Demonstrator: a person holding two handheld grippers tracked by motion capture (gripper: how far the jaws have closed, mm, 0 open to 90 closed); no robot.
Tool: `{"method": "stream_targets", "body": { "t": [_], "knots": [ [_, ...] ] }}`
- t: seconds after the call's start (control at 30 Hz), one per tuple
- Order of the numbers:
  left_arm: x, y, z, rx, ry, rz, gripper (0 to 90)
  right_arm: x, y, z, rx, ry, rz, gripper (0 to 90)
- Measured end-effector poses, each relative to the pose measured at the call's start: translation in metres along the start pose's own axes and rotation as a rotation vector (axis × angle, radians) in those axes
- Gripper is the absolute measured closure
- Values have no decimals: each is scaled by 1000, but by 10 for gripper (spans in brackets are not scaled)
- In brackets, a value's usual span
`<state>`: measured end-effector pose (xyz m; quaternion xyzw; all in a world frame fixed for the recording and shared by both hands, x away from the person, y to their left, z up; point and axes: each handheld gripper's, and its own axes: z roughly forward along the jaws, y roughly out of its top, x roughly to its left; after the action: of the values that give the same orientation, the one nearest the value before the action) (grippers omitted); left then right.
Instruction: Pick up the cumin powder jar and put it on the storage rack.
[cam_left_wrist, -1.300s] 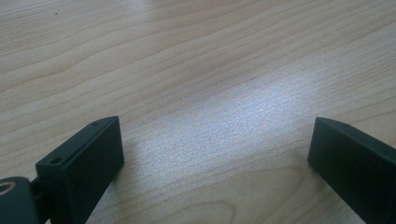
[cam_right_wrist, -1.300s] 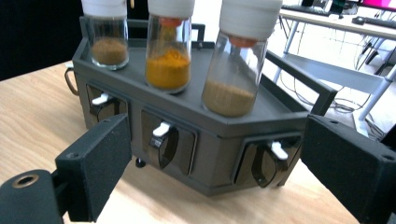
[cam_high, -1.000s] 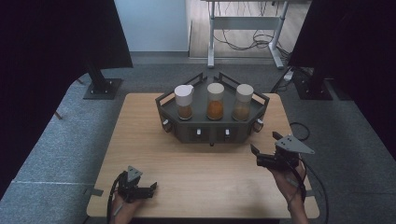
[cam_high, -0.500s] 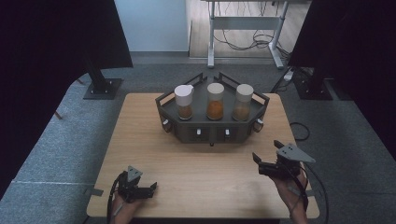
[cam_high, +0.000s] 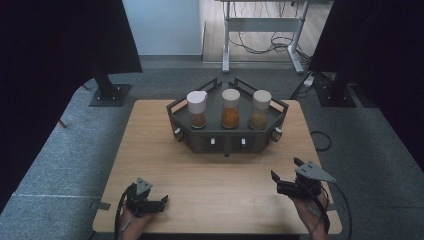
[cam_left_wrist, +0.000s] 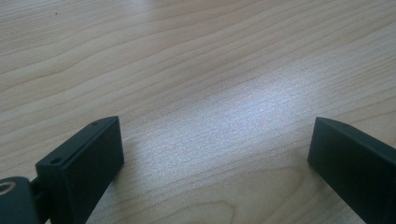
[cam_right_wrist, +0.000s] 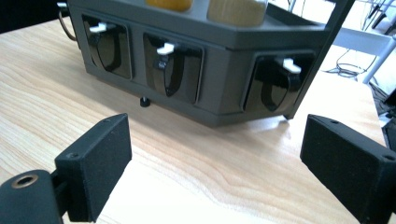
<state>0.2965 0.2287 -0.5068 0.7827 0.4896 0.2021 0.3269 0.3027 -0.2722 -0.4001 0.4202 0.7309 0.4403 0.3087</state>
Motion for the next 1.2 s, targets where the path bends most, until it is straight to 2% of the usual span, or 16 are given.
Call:
{"method": "stream_targets", "body": {
  "t": [0.5,1.2],
  "knots": [
    [0,0,0,0,0,0,30,2,-31,8,55,-19,22,82],
    [0,0,0,0,0,0,30,-1,-63,12,113,-28,59,82]
  ]
}}
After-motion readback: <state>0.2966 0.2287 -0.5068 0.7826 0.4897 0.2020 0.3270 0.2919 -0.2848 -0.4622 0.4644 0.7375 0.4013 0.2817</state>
